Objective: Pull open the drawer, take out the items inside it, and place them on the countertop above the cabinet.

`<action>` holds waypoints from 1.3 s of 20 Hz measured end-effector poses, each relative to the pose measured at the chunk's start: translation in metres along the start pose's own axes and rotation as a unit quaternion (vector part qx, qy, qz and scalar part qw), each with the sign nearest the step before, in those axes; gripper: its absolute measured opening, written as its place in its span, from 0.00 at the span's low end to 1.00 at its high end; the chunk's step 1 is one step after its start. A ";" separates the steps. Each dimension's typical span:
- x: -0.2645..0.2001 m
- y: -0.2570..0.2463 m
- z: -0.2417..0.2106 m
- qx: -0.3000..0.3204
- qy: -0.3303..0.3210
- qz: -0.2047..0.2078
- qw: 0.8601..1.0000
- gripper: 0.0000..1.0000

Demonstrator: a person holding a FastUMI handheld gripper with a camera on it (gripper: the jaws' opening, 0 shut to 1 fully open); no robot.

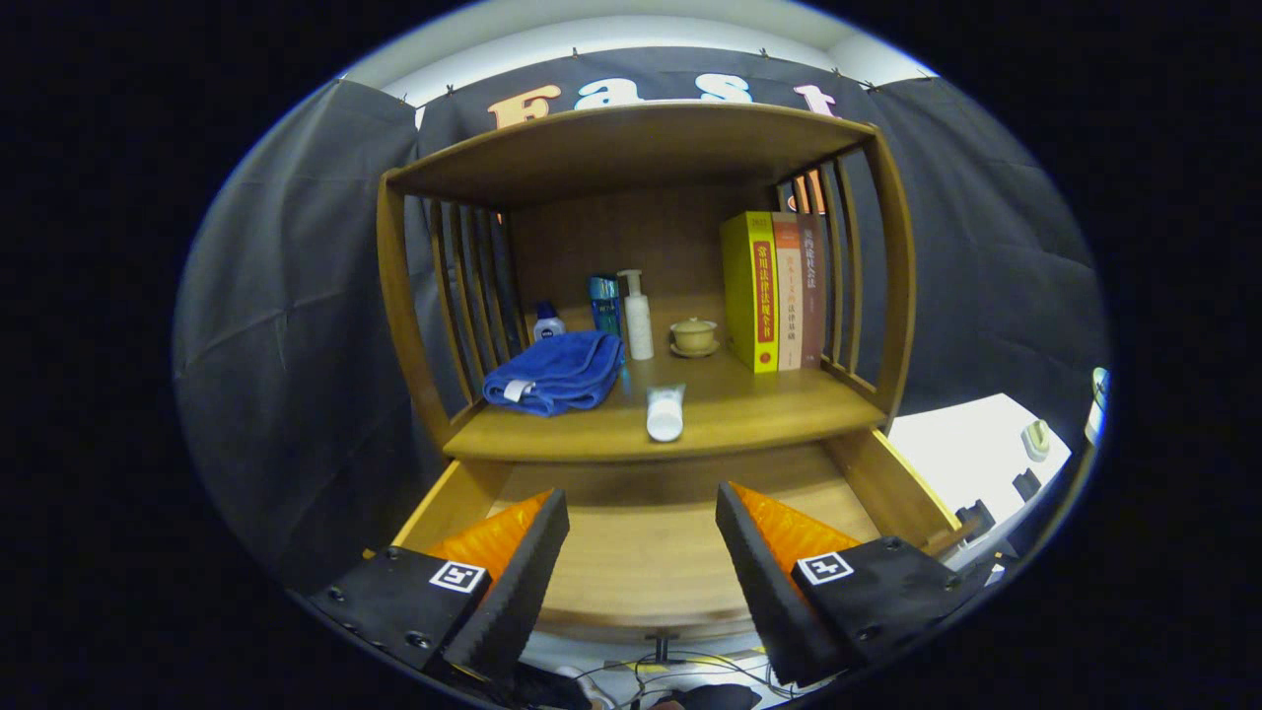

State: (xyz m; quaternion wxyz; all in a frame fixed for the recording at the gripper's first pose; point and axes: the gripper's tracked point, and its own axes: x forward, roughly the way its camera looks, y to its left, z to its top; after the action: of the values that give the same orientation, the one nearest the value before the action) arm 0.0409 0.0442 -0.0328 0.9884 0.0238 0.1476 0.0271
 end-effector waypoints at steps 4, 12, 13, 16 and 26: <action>-0.016 -0.005 -0.048 -0.009 0.022 -0.011 1.000 0.99; -0.015 -0.011 -0.100 0.005 0.048 -0.016 0.999 0.99; -0.011 -0.009 -0.103 0.007 0.048 -0.014 0.999 0.99; -0.001 -0.010 -0.110 0.004 0.050 -0.019 0.999 0.99; 0.009 -0.009 -0.106 0.027 0.036 -0.023 0.999 0.99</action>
State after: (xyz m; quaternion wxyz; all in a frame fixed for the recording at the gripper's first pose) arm 0.0184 0.0402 -0.1375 0.9817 0.0458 0.1846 0.0011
